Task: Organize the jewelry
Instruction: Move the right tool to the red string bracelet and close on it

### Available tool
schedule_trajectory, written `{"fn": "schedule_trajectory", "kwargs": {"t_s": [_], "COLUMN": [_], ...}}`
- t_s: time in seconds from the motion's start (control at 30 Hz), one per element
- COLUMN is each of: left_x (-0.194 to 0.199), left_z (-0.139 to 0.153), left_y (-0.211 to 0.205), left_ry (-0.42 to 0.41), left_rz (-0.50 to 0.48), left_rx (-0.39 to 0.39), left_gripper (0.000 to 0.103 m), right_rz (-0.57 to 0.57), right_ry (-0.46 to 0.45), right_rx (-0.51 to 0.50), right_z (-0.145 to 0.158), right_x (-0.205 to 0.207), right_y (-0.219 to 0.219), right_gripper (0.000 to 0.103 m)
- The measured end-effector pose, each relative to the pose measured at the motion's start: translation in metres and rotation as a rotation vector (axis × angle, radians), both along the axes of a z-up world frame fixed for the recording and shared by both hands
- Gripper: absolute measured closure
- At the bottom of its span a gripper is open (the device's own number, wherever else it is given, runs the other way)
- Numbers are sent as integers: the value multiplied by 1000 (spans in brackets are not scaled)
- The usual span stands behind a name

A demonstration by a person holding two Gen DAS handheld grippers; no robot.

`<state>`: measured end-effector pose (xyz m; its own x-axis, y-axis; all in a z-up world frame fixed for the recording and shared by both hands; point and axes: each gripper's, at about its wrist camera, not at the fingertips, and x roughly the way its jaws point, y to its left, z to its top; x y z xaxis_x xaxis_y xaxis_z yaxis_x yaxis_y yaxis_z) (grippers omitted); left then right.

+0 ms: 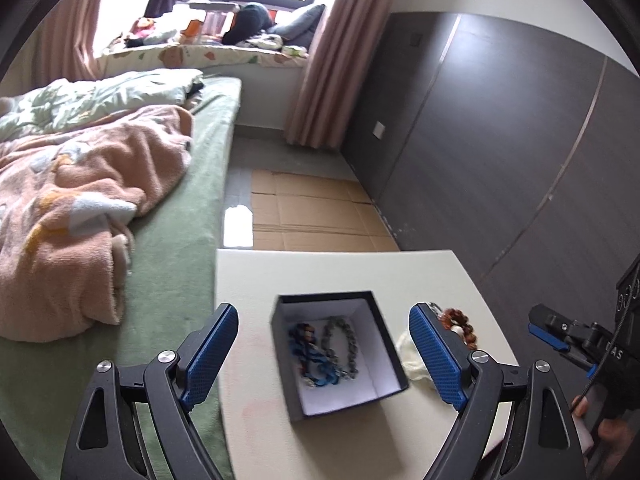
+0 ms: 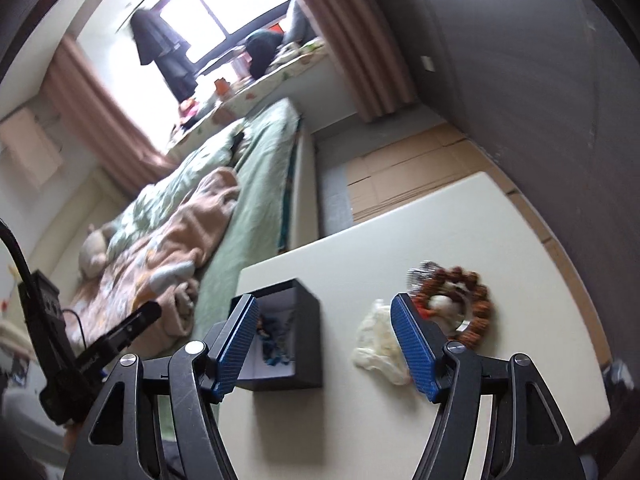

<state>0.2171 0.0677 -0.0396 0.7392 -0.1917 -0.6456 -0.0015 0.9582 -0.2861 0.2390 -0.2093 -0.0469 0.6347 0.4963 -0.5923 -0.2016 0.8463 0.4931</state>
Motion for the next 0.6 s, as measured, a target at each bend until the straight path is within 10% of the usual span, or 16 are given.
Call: {"fn": "schedule_trajectory", "kwargs": {"t_s": [0.43, 0.6], "left_x": [18, 33], "left_z": [1, -11], "left_y": [-81, -102], "left_ry": [82, 170], "left_rz": [-156, -184], "left_rx": [66, 73], "left_gripper": [17, 35], "right_rz": [-96, -80], "right_ry": [63, 94], "right_rx": [97, 137], "right_z": [-32, -51], "right_x": [-4, -1], "right_y": [-60, -69], "right_gripper": [35, 35]}}
